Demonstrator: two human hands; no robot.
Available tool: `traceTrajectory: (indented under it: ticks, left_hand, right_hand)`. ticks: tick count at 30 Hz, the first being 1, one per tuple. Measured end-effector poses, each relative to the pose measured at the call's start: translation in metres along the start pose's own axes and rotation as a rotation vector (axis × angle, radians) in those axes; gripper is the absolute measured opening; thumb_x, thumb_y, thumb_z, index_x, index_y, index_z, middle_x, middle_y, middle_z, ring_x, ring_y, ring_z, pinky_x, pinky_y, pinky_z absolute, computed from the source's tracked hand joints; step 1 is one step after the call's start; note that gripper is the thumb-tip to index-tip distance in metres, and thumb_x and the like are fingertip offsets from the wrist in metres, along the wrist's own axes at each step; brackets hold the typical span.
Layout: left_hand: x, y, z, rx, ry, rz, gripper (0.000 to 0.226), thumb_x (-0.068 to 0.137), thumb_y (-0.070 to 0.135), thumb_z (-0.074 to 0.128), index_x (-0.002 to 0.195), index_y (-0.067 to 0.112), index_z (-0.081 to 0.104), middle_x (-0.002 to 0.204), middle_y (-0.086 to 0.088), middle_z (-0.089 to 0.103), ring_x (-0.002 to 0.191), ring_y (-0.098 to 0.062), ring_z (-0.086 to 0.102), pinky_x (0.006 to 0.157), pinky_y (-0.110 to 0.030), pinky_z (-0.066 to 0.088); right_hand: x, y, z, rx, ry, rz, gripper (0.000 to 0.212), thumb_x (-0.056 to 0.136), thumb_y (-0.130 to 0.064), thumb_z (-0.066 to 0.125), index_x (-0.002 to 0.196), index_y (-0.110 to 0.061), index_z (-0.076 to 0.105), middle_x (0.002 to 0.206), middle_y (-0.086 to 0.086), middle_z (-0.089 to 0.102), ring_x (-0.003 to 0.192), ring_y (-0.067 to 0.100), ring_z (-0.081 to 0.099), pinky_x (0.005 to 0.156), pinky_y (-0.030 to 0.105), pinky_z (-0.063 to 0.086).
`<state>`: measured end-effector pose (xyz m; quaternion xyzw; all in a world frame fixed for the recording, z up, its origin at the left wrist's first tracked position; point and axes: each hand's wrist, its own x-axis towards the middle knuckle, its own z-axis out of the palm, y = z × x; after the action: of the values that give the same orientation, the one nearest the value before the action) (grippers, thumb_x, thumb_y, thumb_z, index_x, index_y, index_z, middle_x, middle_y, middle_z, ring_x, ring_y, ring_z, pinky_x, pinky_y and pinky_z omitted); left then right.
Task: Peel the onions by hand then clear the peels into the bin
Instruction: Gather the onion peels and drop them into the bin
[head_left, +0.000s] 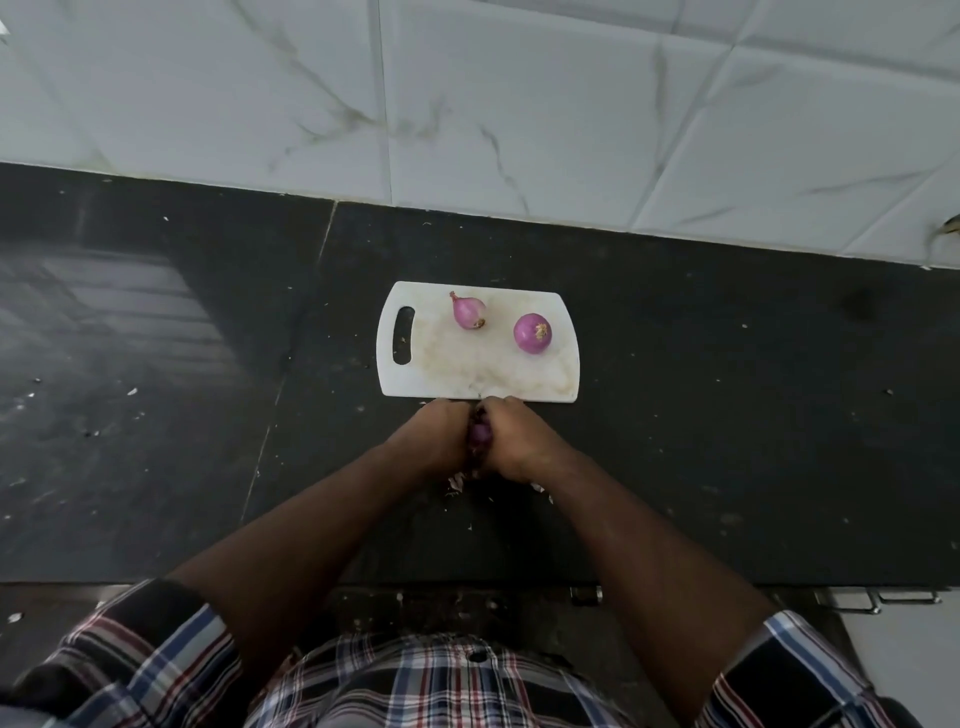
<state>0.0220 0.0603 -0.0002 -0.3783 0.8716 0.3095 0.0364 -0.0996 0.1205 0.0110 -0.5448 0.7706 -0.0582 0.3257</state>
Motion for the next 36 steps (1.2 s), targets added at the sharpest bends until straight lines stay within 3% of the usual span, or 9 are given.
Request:
traceTrajectory:
  ticks: [4, 8, 11, 15, 18, 22, 26, 29, 36]
  left_hand:
    - [0.0, -0.003, 0.002, -0.066, 0.008, -0.058, 0.019, 0.085, 0.017, 0.064, 0.1, 0.007, 0.069, 0.099, -0.011, 0.073, 0.094, -0.029, 0.068, 0.072, -0.028, 0.044]
    - [-0.002, -0.004, 0.002, -0.104, 0.01, -0.074, 0.024, 0.086, 0.023, 0.066, 0.105, 0.009, 0.07, 0.1, -0.01, 0.074, 0.094, -0.03, 0.068, 0.073, -0.031, 0.047]
    - [-0.003, -0.005, -0.011, -0.242, -0.087, -0.048, 0.016, 0.081, 0.016, 0.074, 0.097, 0.016, 0.07, 0.083, 0.001, 0.071, 0.081, -0.021, 0.067, 0.065, -0.023, 0.047]
    - [-0.017, -0.005, -0.028, -0.784, -0.248, -0.086, 0.031, 0.07, -0.014, 0.069, 0.094, 0.005, 0.07, 0.072, -0.001, 0.068, 0.062, -0.007, 0.065, 0.059, -0.017, 0.05]
    - [-0.024, -0.003, -0.027, -1.182, -0.303, -0.14, 0.027, 0.065, -0.003, 0.06, 0.092, 0.0, 0.064, 0.076, -0.011, 0.061, 0.068, -0.016, 0.063, 0.072, -0.028, 0.052]
    - [-0.023, -0.005, -0.029, -1.477, -0.258, -0.316, 0.01, 0.076, 0.011, 0.06, 0.077, 0.01, 0.071, 0.076, -0.004, 0.061, 0.069, -0.014, 0.06, 0.068, -0.03, 0.058]
    - [-0.021, -0.018, -0.029, -1.58, -0.146, -0.439, 0.021, 0.096, 0.025, 0.059, 0.103, 0.007, 0.067, 0.084, -0.011, 0.063, 0.078, -0.024, 0.066, 0.074, -0.041, 0.062]
    - [-0.019, -0.021, -0.025, -1.611, -0.001, -0.512, 0.033, 0.101, 0.038, 0.054, 0.113, 0.008, 0.061, 0.077, -0.011, 0.061, 0.075, -0.026, 0.067, 0.071, -0.042, 0.062]
    - [-0.019, -0.001, -0.018, -2.06, -0.095, -0.514, 0.053, 0.1, 0.053, 0.041, 0.092, 0.012, 0.074, 0.094, -0.01, 0.074, 0.084, -0.027, 0.073, 0.083, -0.04, 0.054]
  right_hand:
    - [-0.001, 0.003, -0.006, 0.178, -0.054, 0.031, 0.054, 0.065, -0.011, 0.078, 0.116, -0.017, 0.059, 0.108, 0.004, 0.066, 0.095, 0.022, 0.065, 0.079, 0.037, 0.057]
    - [-0.006, 0.002, -0.009, 0.632, -0.128, 0.118, 0.061, 0.061, -0.013, 0.073, 0.12, -0.012, 0.059, 0.111, 0.01, 0.068, 0.103, 0.029, 0.068, 0.087, 0.049, 0.06]
    - [-0.009, 0.0, -0.01, 0.804, -0.151, 0.129, 0.045, 0.077, -0.014, 0.076, 0.12, -0.01, 0.06, 0.114, 0.01, 0.068, 0.108, 0.025, 0.067, 0.092, 0.047, 0.058]
    - [-0.01, -0.002, -0.006, 0.701, -0.038, 0.063, 0.044, 0.09, -0.018, 0.073, 0.129, -0.013, 0.053, 0.113, -0.004, 0.065, 0.099, 0.003, 0.063, 0.081, 0.019, 0.058]
    - [-0.006, -0.009, 0.001, 0.557, 0.072, 0.025, 0.044, 0.09, -0.012, 0.069, 0.131, -0.014, 0.052, 0.123, 0.002, 0.062, 0.105, 0.01, 0.062, 0.088, 0.026, 0.056]
    - [-0.005, -0.015, 0.005, 0.475, 0.178, -0.026, 0.041, 0.09, -0.018, 0.069, 0.129, -0.013, 0.057, 0.121, 0.001, 0.062, 0.092, -0.004, 0.059, 0.075, 0.007, 0.046]
    - [-0.002, -0.014, 0.004, 0.607, 0.253, 0.019, 0.031, 0.084, -0.016, 0.072, 0.114, -0.019, 0.066, 0.106, -0.004, 0.07, 0.099, 0.007, 0.066, 0.089, 0.03, 0.057]
    - [-0.004, -0.022, -0.001, 0.665, 0.328, -0.01, 0.028, 0.08, -0.009, 0.07, 0.105, -0.02, 0.07, 0.099, -0.007, 0.072, 0.094, 0.005, 0.068, 0.085, 0.029, 0.058]
    - [-0.011, -0.048, 0.003, 0.523, 0.439, -0.16, 0.029, 0.086, -0.017, 0.07, 0.114, -0.021, 0.067, 0.109, -0.005, 0.067, 0.102, 0.01, 0.063, 0.092, 0.028, 0.053]
